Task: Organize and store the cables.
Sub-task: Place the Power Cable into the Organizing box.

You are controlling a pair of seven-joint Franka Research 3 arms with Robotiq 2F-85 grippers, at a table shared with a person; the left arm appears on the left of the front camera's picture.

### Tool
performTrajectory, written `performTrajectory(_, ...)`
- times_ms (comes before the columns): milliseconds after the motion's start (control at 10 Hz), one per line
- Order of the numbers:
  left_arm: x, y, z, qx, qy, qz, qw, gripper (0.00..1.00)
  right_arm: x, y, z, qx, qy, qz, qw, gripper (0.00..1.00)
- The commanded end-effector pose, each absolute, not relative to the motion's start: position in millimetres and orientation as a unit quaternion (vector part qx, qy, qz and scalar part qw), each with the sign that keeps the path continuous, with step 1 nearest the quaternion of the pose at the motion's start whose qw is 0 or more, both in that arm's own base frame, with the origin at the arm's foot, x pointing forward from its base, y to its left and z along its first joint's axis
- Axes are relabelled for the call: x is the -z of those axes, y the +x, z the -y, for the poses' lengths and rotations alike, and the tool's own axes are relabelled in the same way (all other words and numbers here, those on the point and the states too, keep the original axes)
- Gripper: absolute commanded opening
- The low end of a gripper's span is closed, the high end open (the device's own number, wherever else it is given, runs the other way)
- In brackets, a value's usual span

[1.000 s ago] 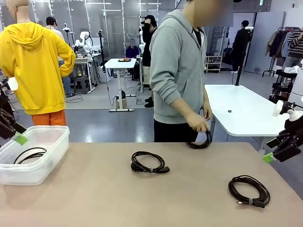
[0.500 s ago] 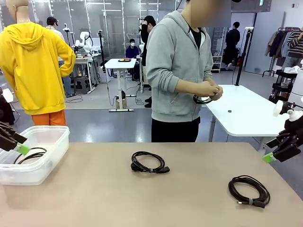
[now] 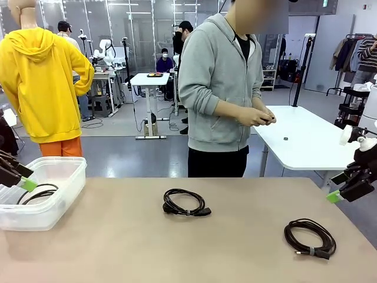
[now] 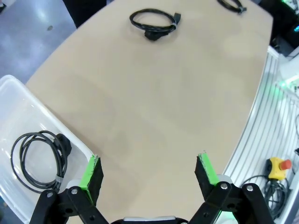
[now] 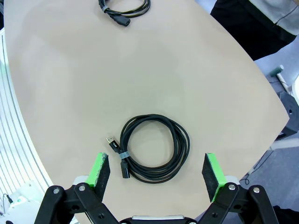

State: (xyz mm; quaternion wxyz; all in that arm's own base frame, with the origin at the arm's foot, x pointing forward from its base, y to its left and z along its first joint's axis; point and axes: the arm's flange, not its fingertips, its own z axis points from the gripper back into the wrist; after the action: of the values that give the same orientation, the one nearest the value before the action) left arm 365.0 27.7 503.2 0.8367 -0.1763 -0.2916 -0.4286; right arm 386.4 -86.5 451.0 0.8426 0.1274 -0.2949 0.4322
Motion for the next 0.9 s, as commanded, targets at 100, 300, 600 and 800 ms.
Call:
performTrajectory(100,-523,407,49,0.452,-0.14,0.265,0.84,1.0,-452,388,87,-0.435,0.131,0.292,0.842,1.0)
performTrajectory(300,-532,432,123,0.498,-0.128,0.239,0.824,1.0,-452,388,87,-0.435,0.131,0.292,0.842,1.0)
performTrajectory(600,-527,465,233,0.559,-0.054,0.197,0.804,1.0,-452,388,87,-0.435,0.131,0.292,0.842,1.0)
performTrajectory(800,-518,481,295,0.591,-0.001,0.182,0.786,1.0,-452,388,87,-0.435,0.131,0.292,0.842,1.0)
